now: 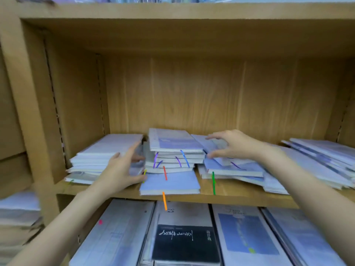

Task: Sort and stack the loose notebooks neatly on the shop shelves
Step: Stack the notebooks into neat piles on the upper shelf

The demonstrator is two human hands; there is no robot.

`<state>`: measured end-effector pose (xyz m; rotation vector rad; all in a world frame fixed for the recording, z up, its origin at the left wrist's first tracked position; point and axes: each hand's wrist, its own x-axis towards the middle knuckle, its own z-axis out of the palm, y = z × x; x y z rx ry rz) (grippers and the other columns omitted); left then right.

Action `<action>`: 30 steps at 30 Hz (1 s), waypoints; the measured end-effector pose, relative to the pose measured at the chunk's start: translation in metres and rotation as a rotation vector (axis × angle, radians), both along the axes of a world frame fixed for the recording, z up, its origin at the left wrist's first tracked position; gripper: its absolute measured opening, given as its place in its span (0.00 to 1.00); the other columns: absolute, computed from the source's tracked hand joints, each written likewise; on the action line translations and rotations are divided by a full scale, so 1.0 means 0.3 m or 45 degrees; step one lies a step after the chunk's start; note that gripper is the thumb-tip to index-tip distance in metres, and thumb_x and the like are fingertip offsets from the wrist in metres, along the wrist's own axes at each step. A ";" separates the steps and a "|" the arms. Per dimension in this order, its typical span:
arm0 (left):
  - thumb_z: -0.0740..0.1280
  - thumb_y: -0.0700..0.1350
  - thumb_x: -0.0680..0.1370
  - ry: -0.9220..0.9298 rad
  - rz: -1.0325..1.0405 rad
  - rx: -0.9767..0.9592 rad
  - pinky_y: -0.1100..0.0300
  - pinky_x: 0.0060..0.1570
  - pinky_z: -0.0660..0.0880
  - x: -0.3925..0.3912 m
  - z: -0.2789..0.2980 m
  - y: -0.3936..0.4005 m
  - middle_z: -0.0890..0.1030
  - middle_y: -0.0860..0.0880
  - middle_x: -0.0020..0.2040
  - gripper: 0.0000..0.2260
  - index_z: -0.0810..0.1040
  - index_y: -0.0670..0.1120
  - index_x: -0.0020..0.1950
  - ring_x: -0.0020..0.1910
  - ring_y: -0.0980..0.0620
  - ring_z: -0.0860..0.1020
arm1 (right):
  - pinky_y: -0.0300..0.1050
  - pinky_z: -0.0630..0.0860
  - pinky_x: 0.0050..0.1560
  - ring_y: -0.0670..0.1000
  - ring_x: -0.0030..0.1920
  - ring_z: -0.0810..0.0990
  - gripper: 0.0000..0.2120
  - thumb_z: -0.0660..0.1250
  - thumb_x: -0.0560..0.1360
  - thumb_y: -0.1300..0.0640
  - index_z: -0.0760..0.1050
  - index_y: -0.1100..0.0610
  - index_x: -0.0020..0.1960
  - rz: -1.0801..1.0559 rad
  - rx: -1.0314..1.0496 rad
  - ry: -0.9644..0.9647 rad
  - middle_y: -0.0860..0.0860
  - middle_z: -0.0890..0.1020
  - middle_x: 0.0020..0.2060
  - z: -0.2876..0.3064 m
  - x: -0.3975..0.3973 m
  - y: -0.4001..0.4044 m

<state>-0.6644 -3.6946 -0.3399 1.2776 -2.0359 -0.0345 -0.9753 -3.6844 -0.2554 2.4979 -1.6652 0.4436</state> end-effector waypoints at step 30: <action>0.60 0.52 0.74 -0.051 0.050 -0.180 0.59 0.66 0.57 -0.015 -0.036 0.004 0.79 0.53 0.56 0.19 0.74 0.48 0.63 0.58 0.52 0.76 | 0.45 0.73 0.38 0.53 0.37 0.78 0.14 0.63 0.74 0.66 0.79 0.56 0.57 0.255 -0.903 -0.430 0.48 0.80 0.38 0.006 0.146 -0.058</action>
